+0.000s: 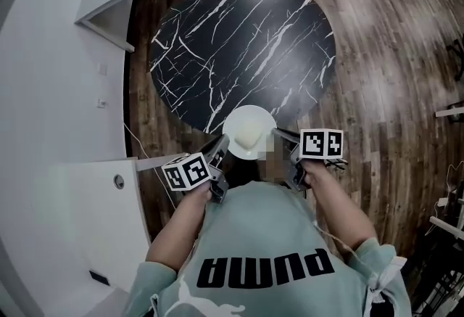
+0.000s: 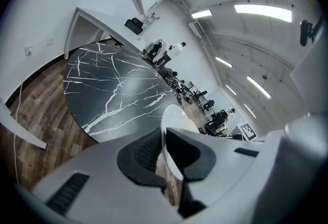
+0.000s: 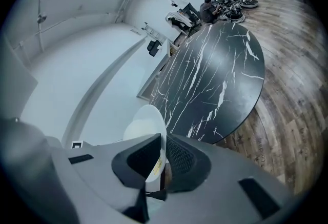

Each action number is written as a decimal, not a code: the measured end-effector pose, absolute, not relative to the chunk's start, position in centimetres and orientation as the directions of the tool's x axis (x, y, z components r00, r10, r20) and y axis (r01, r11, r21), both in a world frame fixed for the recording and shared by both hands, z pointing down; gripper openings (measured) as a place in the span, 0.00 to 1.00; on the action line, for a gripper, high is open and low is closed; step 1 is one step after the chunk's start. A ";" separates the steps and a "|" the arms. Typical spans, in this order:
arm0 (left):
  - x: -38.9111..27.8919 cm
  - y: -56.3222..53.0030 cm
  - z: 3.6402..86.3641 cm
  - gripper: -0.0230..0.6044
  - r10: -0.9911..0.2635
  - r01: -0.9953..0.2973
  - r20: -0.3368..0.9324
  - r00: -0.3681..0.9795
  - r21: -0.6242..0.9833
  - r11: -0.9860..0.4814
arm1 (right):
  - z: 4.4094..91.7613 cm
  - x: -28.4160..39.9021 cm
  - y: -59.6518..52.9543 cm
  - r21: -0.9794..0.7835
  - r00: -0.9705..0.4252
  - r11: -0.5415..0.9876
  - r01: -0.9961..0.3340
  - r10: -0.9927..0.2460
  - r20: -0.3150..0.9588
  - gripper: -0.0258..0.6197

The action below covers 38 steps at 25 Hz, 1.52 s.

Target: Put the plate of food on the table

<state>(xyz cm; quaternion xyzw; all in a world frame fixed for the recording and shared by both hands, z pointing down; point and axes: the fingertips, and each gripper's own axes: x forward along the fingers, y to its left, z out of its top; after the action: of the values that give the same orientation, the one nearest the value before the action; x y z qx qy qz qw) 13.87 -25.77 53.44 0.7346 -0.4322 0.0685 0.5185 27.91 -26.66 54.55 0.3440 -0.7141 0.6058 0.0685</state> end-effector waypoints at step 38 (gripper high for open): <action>14.7 -39.2 65.5 0.11 -0.256 -0.757 0.712 0.653 0.621 -0.204 | 66.1 28.6 -37.9 -0.718 -0.613 -0.215 -0.662 -0.396 0.683 0.10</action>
<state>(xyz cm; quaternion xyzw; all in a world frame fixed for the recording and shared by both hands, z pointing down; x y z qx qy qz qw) 14.74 -39.19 65.54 0.7391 -0.3426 0.2365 0.5296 28.60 -37.92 66.06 0.4278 -0.6181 0.6515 0.1018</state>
